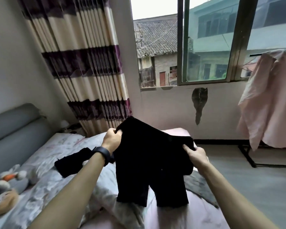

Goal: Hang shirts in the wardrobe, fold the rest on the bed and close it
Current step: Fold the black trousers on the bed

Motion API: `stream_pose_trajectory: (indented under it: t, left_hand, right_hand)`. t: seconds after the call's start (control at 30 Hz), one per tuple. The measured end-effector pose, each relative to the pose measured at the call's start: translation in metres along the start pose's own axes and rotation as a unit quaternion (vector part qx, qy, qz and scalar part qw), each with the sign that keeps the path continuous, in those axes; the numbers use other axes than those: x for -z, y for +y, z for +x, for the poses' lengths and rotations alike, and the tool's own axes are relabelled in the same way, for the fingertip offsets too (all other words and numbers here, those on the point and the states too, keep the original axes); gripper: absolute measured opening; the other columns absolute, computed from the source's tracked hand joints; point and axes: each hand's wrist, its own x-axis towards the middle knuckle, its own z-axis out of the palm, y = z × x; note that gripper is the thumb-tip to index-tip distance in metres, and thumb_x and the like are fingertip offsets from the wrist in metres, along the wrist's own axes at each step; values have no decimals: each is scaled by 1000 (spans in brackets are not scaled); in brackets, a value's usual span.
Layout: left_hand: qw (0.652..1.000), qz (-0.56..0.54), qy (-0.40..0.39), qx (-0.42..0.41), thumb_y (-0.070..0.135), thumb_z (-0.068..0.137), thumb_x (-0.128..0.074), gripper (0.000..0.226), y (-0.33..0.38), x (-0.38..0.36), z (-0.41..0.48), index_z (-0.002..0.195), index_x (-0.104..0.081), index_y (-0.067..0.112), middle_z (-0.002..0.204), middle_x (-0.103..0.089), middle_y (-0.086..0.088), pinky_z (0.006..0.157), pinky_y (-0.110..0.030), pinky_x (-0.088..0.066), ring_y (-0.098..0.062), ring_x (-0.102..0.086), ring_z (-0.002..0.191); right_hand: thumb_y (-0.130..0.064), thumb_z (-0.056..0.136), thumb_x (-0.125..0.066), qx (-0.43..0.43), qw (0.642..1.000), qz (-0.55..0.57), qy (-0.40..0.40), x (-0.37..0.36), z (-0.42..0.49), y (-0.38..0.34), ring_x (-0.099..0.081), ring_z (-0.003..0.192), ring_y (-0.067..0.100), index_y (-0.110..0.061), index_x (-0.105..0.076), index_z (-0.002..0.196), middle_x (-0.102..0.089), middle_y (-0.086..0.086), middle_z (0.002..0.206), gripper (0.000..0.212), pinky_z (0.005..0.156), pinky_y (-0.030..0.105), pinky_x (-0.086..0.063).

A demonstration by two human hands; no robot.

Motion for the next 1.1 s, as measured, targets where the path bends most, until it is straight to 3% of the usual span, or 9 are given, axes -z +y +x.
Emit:
stream_pose_trajectory:
  t: [0.13, 0.27, 0.5, 0.6, 0.67, 0.77, 0.9, 1.0, 1.1]
  left_hand:
    - [998, 25, -55, -18, 33, 93, -67, 32, -33, -15, -39, 116, -48, 23, 99, -63, 1, 89, -34, -49, -20, -61, 93]
    - [995, 63, -66, -36, 39, 86, -75, 13, -65, -30, -71, 90, -63, 35, 84, -63, 22, 70, -5, -40, 8, -59, 79]
    - [990, -52, -93, 96, 19, 94, -66, 10, -103, -14, -63, 95, -57, 17, 96, -65, -4, 85, -36, -49, -22, -61, 89]
    - [982, -85, -124, 117, 2, 92, -58, 8, -101, -2, -54, 96, -62, 8, 82, -61, -5, 61, -26, -49, -14, -60, 67]
    - [975, -88, -178, 104, 1, 88, -54, 23, -90, 3, -54, 76, -65, 18, 67, -58, 2, 45, -17, -42, -6, -55, 49]
    - [970, -51, -228, 70, 17, 92, -61, 22, -79, 1, -55, 71, -64, 18, 66, -60, 5, 52, -19, -44, -7, -58, 54]
    - [991, 8, -132, -30, 37, 89, -71, 17, -74, -4, -57, 96, -73, 21, 91, -75, 5, 84, -30, -53, -12, -69, 87]
    - [999, 3, -31, -35, 35, 85, -75, 10, -56, 1, -54, 89, -72, 26, 83, -73, 10, 78, -25, -54, -10, -69, 84]
    - [999, -3, -30, -14, 34, 77, -81, 13, -36, 13, -44, 71, -70, 29, 72, -71, 17, 72, -24, -54, -8, -68, 76]
  right_hand:
    - [-43, 96, -60, 57, 996, -53, 50, -18, -20, 34, -65, 98, 34, -19, -63, 96, -69, 6, 93, 25, 82, 39, -48]
    - [-54, 95, -56, 133, 985, -105, 41, -28, -33, 39, -61, 91, 27, -32, -56, 106, -66, -2, 95, 24, 84, 42, -48]
    - [-42, 98, -57, 144, 979, -98, 107, -10, -41, 42, -63, 97, 39, -21, -59, 111, -70, 15, 98, 24, 77, 38, -42]
    - [-44, 98, -58, 131, 982, -81, 109, -3, -46, 36, -64, 98, 36, -21, -59, 108, -67, 6, 93, 26, 80, 37, -43]
    - [-46, 96, -59, 135, 982, -73, 114, -3, -48, 27, -63, 96, 34, -21, -60, 106, -66, 3, 90, 26, 82, 37, -45]
    - [-50, 95, -59, 138, 979, -78, 129, -4, -51, 12, -63, 94, 32, -24, -59, 103, -65, 0, 87, 27, 82, 36, -46]
    - [-53, 92, -59, 136, 974, -100, 151, -3, -53, 1, -64, 95, 32, -28, -59, 102, -68, 2, 91, 26, 81, 35, -47]
    - [-51, 91, -62, 148, 970, -108, 161, 2, -52, -5, -64, 95, 31, -31, -60, 100, -67, -1, 88, 22, 80, 35, -47]
    - [-54, 91, -61, 164, 964, -118, 172, 6, -53, -15, -66, 96, 31, -32, -63, 102, -69, -1, 90, 24, 81, 36, -48]
